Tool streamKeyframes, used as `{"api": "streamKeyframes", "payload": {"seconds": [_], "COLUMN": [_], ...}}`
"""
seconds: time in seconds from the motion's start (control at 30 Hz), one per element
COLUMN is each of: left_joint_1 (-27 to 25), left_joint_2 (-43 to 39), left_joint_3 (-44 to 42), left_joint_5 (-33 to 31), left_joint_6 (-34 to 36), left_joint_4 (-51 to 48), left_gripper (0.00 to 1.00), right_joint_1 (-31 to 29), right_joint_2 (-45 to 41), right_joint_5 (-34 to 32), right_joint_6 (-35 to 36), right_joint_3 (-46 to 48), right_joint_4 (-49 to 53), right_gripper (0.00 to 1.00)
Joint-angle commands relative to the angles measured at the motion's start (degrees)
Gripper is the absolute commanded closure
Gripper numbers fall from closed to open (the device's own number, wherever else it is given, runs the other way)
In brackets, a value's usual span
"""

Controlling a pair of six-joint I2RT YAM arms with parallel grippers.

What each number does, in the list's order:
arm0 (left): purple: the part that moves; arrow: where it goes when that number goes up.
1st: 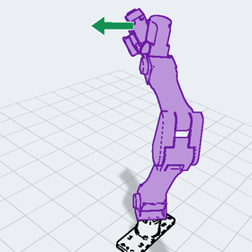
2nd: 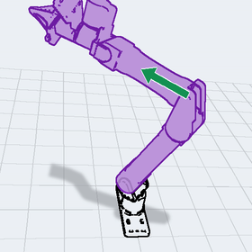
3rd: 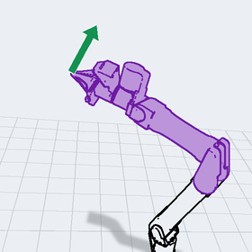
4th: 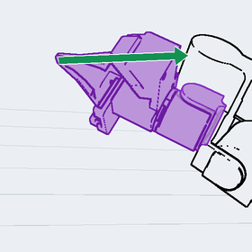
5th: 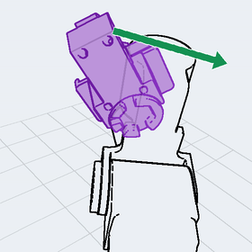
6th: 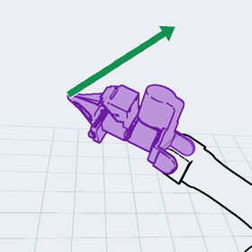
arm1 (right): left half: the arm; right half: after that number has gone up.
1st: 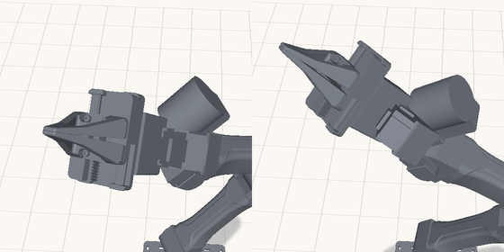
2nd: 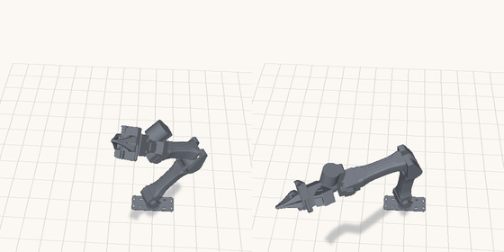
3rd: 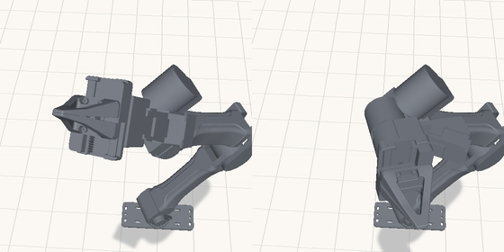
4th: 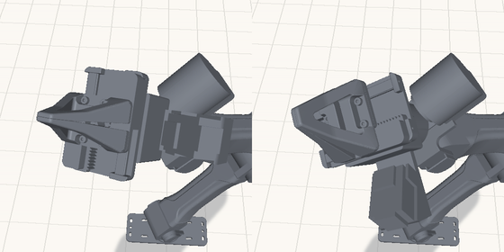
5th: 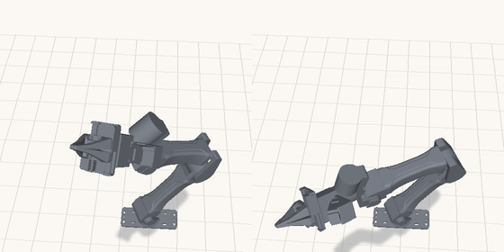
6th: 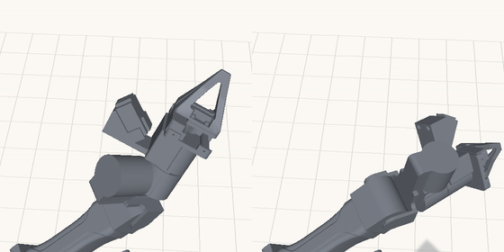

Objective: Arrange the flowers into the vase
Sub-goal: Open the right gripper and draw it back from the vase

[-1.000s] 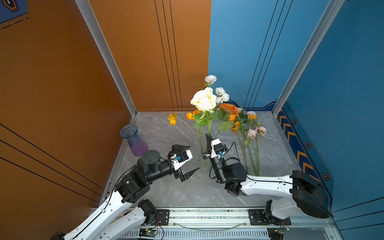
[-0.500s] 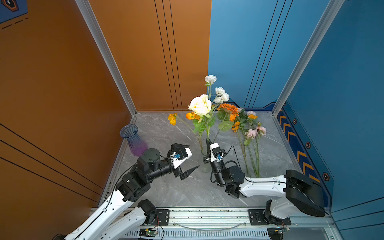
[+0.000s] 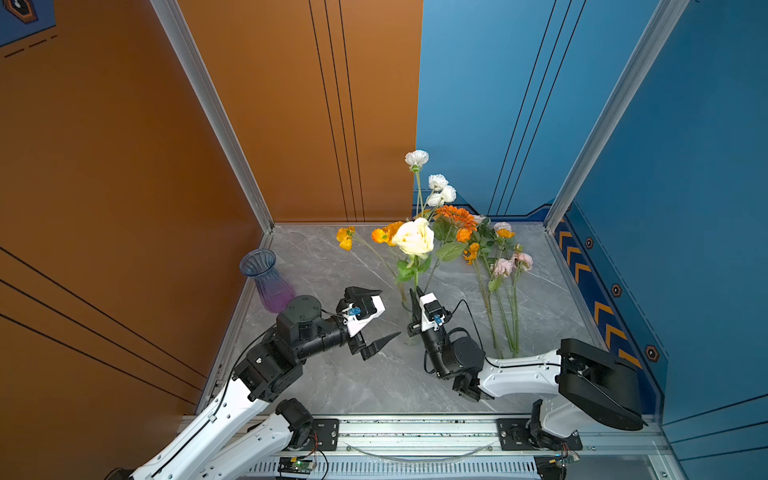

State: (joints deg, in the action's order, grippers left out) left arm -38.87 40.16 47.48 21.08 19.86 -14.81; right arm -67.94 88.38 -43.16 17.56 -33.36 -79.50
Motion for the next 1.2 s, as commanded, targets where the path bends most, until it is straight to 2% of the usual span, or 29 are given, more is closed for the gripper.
{"api": "streamKeyframes", "payload": {"seconds": [0.0, 0.2, 0.43, 0.57, 0.67, 0.83, 0.93, 1.03, 1.17], "left_joint_1": [0.64, 0.79, 1.01, 1.26, 1.51, 1.78, 1.81, 1.87, 2.05], "left_joint_2": [0.18, 0.23, 0.32, 0.44, 0.53, 0.5, 0.53, 0.6, 1.05], "left_joint_3": [-0.62, -0.62, -0.56, -0.54, -0.53, -0.55, -0.47, -0.52, -0.31], "left_joint_5": [1.63, 1.61, 1.77, 2.03, 2.23, 2.21, 2.48, 2.86, 3.42], "left_joint_6": [-0.52, -0.62, -0.65, -0.78, -0.85, -0.87, -0.96, -1.05, -1.14], "left_joint_4": [0.72, 0.7, 0.81, 0.78, 0.8, 0.82, 0.83, 0.79, 0.83], "left_gripper": [0.02, 0.02, 0.02, 0.02, 0.02, 0.02, 0.02, 0.02, 0.02], "right_joint_1": [-0.51, -1.52, -3.82, -5.53, -5.97, -5.04, -3.51, -2.72, -2.42], "right_joint_2": [0.31, 0.17, -1.83, -4.67, -8.74, -17.42, -22.78, -28.09, -34.3], "right_joint_5": [-2.02, -2.26, -7.58, -11.01, -10.89, -5.11, 2.26, 9.79, 15.16], "right_joint_6": [-1.32, 0.55, 4.46, 7.19, 4.18, -7.02, -12.64, -15.03, -16.83], "right_joint_3": [0.93, 0.79, 1.35, 0.82, -0.5, -0.59, -0.35, 1.19, 2.29], "right_joint_4": [-1.71, -1.73, -1.69, 2.2, 13.22, 33.07, 44.75, 52.0, 60.69], "right_gripper": [0.74, 0.62, 0.19, 0.04, 0.01, 0.0, 0.0, 0.0, 0.0]}}
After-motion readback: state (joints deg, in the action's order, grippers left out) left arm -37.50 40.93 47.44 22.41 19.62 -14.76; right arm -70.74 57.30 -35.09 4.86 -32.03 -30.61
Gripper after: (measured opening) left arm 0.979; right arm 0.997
